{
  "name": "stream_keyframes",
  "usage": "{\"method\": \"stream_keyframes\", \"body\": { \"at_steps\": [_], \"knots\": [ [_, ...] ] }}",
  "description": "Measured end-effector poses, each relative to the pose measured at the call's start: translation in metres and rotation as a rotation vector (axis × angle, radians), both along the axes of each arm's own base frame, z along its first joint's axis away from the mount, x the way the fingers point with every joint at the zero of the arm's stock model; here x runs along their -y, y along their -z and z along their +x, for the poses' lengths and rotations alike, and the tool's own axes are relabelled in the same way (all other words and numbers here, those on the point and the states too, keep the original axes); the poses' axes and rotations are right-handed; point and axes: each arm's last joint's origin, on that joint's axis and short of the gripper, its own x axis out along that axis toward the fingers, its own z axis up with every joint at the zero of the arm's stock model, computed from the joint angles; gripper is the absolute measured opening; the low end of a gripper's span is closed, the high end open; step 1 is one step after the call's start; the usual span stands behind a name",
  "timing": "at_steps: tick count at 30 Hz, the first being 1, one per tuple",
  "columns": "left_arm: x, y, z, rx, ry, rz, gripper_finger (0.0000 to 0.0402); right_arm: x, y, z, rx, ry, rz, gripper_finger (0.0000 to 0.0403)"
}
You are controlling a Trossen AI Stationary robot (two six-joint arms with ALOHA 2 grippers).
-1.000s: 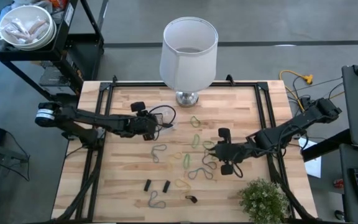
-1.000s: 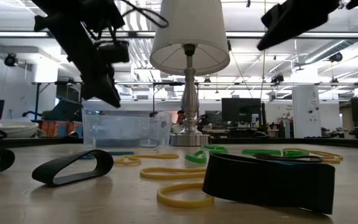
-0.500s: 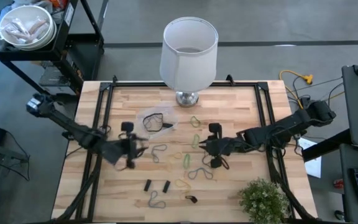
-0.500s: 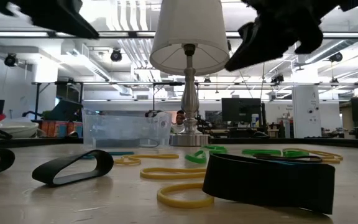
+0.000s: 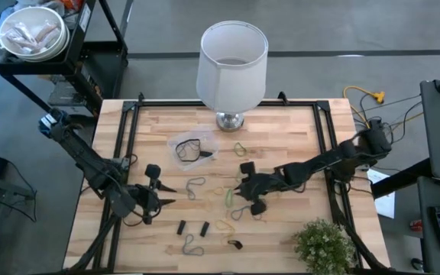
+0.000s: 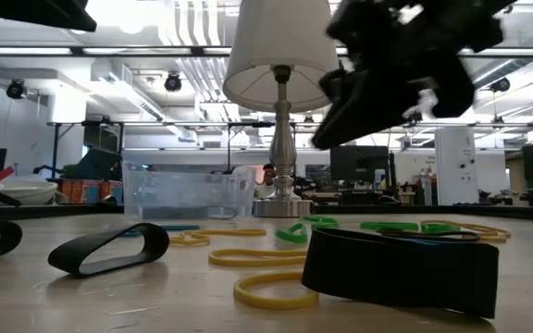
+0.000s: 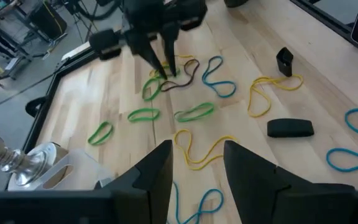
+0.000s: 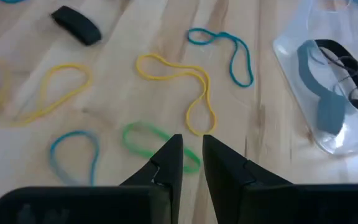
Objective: Pick and place rubber bands into bin
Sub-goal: Put the green rubber band into the transparent bin
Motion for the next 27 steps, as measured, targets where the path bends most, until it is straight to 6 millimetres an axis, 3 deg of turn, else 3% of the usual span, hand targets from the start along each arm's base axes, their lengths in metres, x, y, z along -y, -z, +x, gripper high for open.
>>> {"method": "stream_keyframes", "body": {
  "at_steps": [6,11,16,27],
  "knots": [
    [0.000,0.001,0.000,-0.002,-0.001,0.002,0.0128,0.007,0.023,0.026,-0.117,0.015,-0.011,0.0057],
    [0.000,0.001,0.000,-0.005,0.000,0.005,0.0128,0.022,0.033,0.039,-0.240,0.072,0.082,0.0057],
    [0.000,0.001,0.000,-0.003,-0.001,0.003,0.0128,0.032,0.031,0.043,-0.256,0.090,0.225,0.0057],
    [0.000,0.001,0.000,-0.004,-0.001,0.004,0.0128,0.036,0.039,0.039,-0.251,0.131,0.249,0.0057]
  ]
}}
